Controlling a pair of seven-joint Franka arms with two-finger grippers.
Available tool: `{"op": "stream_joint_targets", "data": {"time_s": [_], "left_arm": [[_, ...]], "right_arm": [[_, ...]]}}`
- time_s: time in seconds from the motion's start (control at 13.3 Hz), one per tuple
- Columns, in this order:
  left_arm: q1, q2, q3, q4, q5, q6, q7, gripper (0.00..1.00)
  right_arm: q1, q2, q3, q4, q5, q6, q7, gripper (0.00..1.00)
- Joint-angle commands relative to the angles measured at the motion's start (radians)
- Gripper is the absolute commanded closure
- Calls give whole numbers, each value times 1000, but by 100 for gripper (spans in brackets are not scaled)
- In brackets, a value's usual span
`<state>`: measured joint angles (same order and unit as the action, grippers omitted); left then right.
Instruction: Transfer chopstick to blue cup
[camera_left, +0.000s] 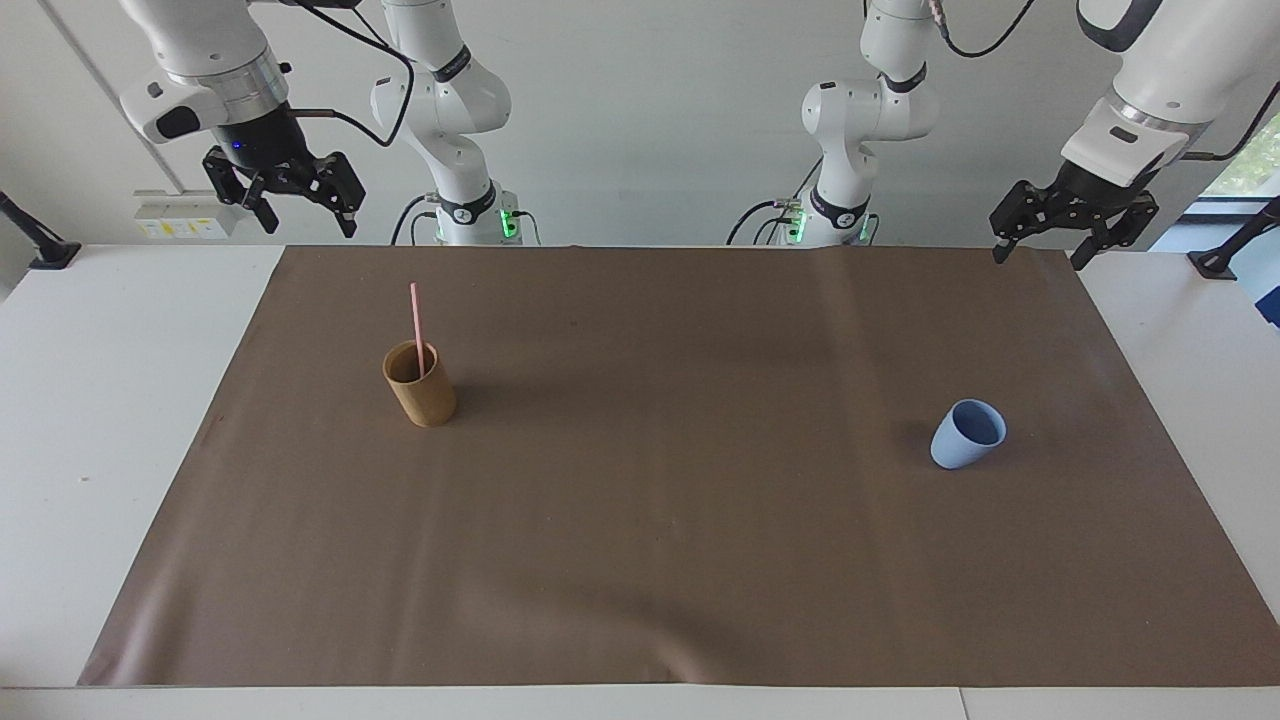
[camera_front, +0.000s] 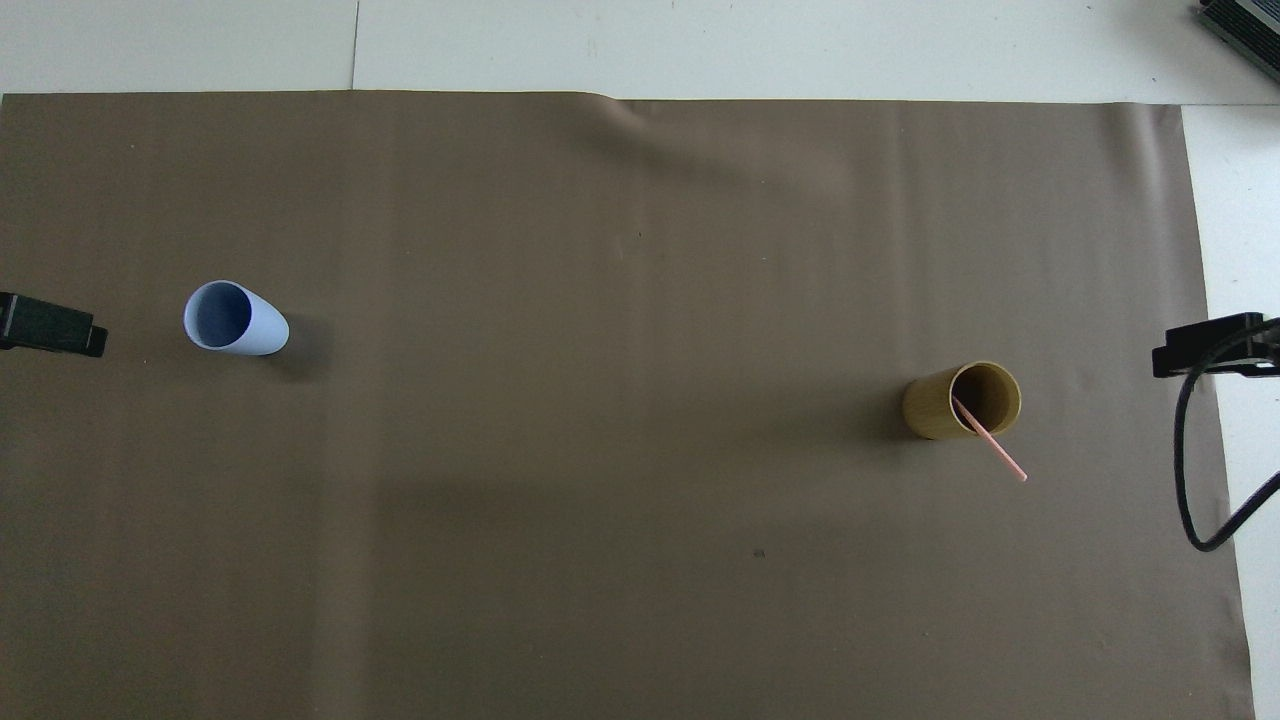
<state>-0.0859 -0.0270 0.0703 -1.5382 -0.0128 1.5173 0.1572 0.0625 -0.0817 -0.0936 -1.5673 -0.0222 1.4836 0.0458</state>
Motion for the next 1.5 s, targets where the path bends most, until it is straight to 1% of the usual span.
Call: {"op": "stream_joint_targets", "data": {"time_s": [0.0, 0.45, 1.43], "left_arm": [[9, -31, -4, -37, -12, 14, 5, 0], [5, -27, -9, -25, -10, 9, 1, 0], [9, -28, -9, -34, -10, 18, 13, 0]], "right_arm": [[0, -12, 0, -14, -4, 1, -20, 0], [-1, -15, 0, -16, -1, -2, -20, 0], [-1, -20, 0, -23, -1, 7, -18, 0]]}}
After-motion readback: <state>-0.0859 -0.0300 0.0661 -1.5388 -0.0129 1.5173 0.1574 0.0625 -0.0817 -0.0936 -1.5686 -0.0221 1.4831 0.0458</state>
